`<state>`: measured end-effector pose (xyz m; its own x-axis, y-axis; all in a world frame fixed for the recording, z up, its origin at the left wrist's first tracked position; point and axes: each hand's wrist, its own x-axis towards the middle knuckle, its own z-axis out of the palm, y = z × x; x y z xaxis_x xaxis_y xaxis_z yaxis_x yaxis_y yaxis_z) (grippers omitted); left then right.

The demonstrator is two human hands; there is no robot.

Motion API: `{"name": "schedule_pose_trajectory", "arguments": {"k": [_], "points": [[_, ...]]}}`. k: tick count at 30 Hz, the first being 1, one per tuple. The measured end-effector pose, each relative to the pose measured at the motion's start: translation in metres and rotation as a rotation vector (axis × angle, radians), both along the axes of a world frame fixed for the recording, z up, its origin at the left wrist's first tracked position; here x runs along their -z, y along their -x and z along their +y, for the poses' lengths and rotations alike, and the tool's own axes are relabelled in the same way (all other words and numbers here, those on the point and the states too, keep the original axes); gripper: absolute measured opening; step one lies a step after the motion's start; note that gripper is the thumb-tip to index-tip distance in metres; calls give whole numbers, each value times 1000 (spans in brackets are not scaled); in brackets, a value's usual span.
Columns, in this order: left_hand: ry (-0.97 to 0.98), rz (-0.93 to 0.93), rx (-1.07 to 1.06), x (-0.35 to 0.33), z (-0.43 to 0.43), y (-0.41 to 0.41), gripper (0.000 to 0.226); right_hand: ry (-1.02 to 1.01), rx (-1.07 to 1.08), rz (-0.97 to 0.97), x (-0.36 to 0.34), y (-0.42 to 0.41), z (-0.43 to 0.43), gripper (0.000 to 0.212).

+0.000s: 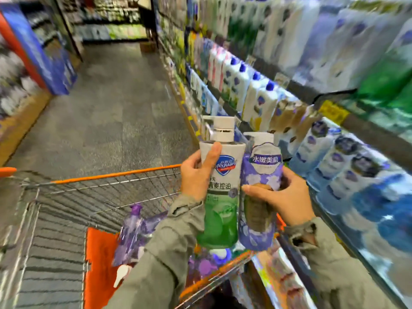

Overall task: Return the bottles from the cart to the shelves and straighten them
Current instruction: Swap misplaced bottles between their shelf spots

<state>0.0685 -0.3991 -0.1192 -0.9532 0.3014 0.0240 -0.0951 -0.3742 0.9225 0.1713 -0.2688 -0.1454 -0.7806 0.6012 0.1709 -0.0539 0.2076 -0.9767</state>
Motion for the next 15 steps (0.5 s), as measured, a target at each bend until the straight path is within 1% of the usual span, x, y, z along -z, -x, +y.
{"name": "schedule_pose_trajectory", "arguments": {"k": [3,7,9,12,15], "points": [[11,29,50,-22,5,-23,17,-54,46,6,-24,-31,1,67],[-8,65,118,-48,15,-52,18,-78,106,60,-50,-68,6,59],[-34,94,160,-61,21,-66,18,-86,110,97,-62,-83,8,59],[-55,113,193,-74,31,-84,18,-116,136,112,-74,-103,15,62],[-39,111,225,-83,45,-102,18,-101,186,137,-78,-123,28,65]]}}
